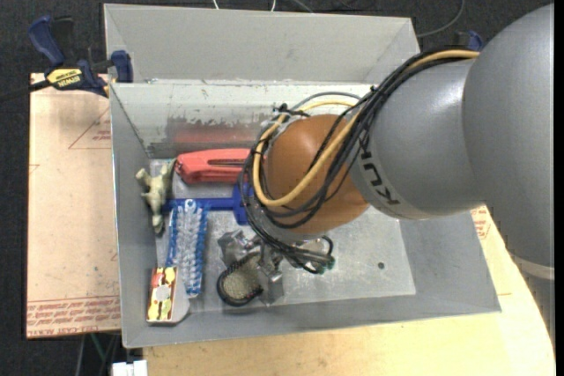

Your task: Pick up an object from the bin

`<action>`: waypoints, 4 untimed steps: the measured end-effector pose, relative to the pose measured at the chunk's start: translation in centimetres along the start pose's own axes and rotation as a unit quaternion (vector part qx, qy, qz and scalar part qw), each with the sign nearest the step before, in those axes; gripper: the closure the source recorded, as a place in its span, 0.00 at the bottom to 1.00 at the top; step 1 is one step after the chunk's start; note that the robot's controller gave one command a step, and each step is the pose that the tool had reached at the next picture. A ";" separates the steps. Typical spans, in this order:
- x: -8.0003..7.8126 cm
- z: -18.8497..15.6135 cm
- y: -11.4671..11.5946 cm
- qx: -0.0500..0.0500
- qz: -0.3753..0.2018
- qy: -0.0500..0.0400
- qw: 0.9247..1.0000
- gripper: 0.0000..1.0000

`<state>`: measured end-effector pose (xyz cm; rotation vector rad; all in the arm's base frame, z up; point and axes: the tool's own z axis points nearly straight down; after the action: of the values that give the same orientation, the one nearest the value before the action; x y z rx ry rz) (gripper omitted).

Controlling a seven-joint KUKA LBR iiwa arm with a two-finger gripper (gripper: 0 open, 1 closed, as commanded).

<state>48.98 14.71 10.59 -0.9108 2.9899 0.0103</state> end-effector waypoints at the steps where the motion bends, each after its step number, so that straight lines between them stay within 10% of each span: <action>1: -0.1 -0.9 0.0 0.000 0.000 0.000 1.000 1.00; 4: -0.2 -5.7 0.1 -0.001 0.002 -0.001 1.000 1.00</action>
Offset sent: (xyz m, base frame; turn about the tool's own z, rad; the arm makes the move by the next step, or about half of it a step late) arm 0.0004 0.0004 0.0363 0.0006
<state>48.99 14.84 16.32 -0.9046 2.9908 0.0134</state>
